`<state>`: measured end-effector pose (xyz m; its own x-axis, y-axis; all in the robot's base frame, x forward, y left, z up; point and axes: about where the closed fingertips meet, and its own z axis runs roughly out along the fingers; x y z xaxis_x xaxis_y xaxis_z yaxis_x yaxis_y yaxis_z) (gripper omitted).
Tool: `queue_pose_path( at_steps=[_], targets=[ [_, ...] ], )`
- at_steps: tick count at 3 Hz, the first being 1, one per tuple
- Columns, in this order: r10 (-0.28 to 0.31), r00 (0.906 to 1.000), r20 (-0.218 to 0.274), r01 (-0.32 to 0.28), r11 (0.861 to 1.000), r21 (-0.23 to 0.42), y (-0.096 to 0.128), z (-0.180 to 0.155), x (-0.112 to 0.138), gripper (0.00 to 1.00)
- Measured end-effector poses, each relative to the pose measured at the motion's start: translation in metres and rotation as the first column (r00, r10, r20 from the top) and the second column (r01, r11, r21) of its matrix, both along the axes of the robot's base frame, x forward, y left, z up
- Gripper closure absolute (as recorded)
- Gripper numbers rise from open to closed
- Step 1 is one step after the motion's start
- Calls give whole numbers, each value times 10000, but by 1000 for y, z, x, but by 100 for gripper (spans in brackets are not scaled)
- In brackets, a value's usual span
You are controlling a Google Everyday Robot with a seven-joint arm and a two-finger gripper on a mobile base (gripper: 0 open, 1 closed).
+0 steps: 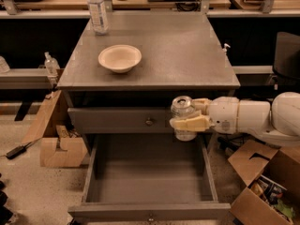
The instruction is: Place 7up can into middle drawer
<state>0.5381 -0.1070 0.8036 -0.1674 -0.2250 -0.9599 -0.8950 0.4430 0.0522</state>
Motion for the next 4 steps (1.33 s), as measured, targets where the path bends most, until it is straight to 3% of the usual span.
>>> queue_pose_path(
  at_steps=[1,2,3,4],
  targets=[
    [2,10000,-2,-2,10000,2,0,0,0,100],
    [475,9983,-343,-459,9979,461,23,-34,8,100],
    [1354,9868,-888,-1254,9859,1105,77,-107,16,100],
    [1863,9749,-1219,-1677,9747,1479,123,-175,20,100]
  ],
)
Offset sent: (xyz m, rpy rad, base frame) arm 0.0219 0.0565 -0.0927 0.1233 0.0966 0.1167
